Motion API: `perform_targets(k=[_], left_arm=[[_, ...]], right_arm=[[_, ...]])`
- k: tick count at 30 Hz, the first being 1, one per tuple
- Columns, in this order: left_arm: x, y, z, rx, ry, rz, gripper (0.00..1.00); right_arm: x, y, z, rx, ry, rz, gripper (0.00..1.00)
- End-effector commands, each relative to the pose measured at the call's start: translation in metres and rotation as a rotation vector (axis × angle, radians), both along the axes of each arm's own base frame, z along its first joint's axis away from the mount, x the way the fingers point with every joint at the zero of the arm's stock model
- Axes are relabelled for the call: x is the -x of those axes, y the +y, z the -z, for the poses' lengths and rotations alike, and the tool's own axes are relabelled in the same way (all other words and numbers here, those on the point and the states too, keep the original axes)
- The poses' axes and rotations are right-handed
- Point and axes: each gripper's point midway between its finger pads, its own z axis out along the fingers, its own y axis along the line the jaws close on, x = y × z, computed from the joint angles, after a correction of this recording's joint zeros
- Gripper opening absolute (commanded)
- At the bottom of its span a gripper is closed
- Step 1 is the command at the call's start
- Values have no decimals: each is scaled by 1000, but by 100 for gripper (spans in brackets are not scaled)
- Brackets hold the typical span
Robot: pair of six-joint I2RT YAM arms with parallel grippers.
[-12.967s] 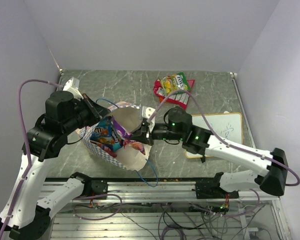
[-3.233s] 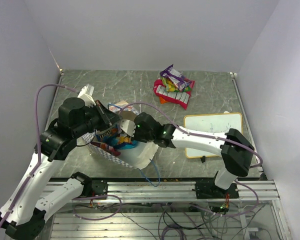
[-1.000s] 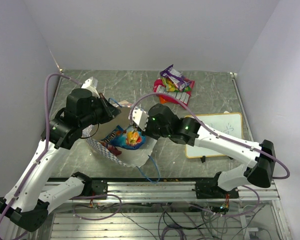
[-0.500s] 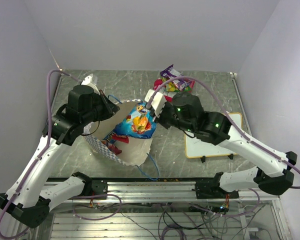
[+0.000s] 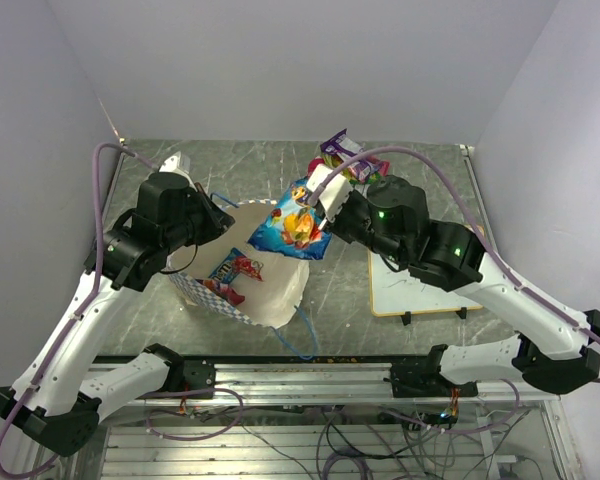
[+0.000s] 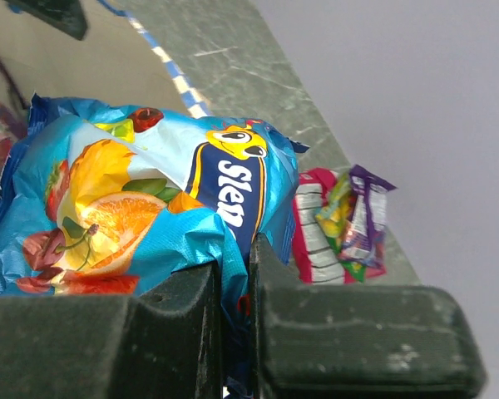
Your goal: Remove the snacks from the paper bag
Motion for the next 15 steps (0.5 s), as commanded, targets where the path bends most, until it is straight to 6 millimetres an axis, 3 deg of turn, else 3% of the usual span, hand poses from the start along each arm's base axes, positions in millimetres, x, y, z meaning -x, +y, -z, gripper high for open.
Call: perform_targets(k=[1,4,8,12,15], left_arm=[[1,0,0,11,16,-5,7],[1,-1,1,8,27,-1,7],[1,3,-3,-13,24,-9,7],[2,-1,-6,-27,42,25,7],[6,-1,0,-40,74,37,7]], right_arm=[[-19,-27,-103,-228,-245,156,0],[-30,-39,-124,-270,-324,248,0],[-50,-56,-132,-268,-399,402,0],[-95,-68,-135,-254,-382,479,0],[-128,-75,-124,-242,-357,541,0]])
